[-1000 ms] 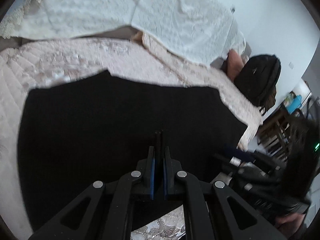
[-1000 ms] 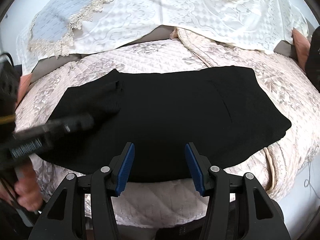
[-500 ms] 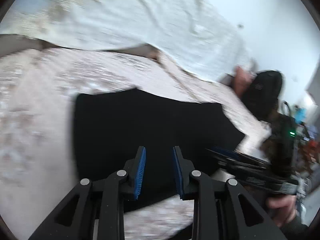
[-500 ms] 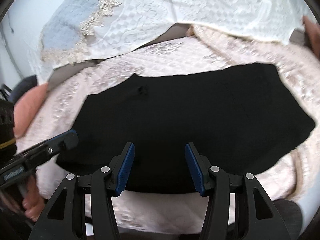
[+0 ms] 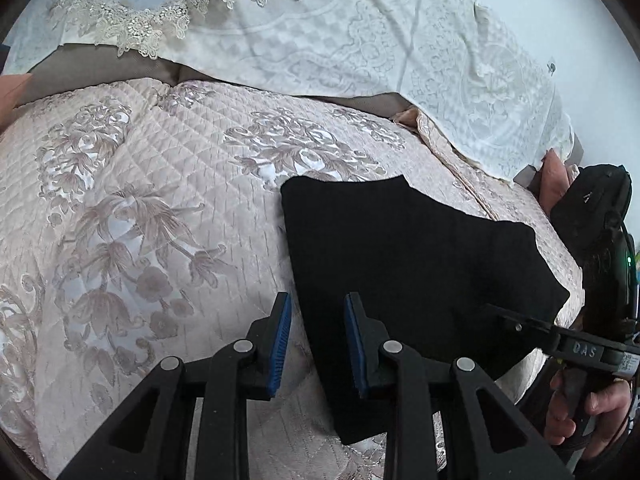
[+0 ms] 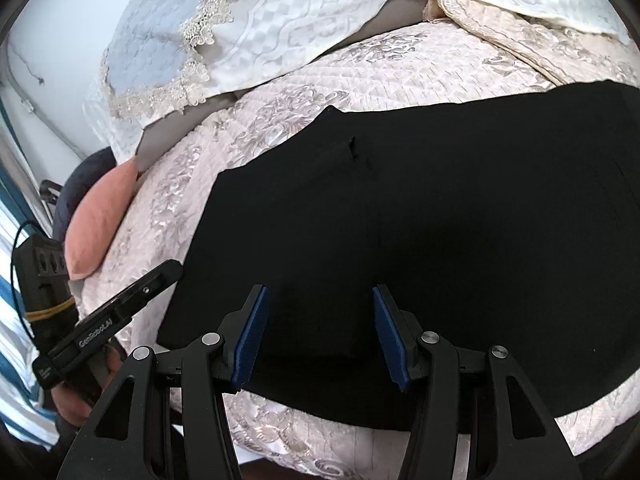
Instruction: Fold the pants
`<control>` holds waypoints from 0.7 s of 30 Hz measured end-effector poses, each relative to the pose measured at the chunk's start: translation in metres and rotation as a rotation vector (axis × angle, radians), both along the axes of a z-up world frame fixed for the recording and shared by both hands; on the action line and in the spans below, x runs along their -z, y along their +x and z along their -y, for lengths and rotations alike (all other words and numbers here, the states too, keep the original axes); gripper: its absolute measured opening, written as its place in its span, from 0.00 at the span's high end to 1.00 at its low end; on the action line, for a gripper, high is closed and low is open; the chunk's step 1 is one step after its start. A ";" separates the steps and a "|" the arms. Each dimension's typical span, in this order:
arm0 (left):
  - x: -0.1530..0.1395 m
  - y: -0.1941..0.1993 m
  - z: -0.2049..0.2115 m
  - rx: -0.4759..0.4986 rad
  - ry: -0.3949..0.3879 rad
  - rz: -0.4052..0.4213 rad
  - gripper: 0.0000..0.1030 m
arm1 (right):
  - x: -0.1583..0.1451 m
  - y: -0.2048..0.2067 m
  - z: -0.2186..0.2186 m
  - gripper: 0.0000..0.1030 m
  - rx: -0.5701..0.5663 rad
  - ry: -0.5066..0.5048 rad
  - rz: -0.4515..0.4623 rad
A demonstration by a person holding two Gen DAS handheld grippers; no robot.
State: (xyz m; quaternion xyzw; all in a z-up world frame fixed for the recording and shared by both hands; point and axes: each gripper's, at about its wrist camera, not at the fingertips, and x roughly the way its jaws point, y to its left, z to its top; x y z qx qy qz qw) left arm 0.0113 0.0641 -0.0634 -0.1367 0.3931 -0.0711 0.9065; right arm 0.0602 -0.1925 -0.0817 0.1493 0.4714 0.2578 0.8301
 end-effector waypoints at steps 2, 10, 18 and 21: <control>0.002 0.000 0.002 0.008 -0.001 -0.003 0.72 | 0.001 0.004 0.002 0.51 0.032 -0.006 0.012; 0.003 0.000 0.006 0.012 -0.001 -0.011 0.72 | 0.009 0.014 -0.007 0.96 0.013 0.011 -0.036; 0.000 -0.002 0.005 0.011 0.013 -0.002 0.72 | -0.002 -0.001 0.014 0.97 0.074 0.032 0.003; 0.001 -0.001 0.005 0.006 0.012 -0.009 0.72 | 0.012 0.002 0.019 0.96 0.081 0.061 -0.051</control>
